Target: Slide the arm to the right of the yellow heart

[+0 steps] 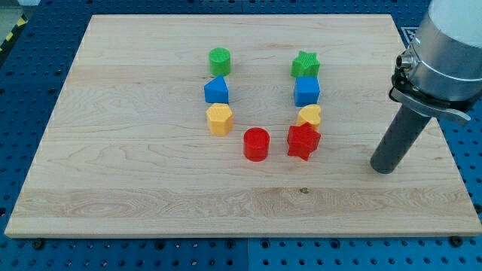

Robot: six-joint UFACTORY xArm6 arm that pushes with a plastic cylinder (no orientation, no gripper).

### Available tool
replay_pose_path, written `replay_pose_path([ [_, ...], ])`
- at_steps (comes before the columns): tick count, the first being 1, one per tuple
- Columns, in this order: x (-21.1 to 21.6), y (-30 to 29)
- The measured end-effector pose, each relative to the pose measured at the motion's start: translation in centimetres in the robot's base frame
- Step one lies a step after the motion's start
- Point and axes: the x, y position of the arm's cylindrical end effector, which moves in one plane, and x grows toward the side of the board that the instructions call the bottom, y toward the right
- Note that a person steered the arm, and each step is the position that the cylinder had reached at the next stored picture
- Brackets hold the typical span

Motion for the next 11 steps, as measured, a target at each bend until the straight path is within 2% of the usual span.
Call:
replay_pose_path([
  [3,-4.1,0.3],
  [5,-6.6,-1.6],
  [11,-8.5,-1.9],
])
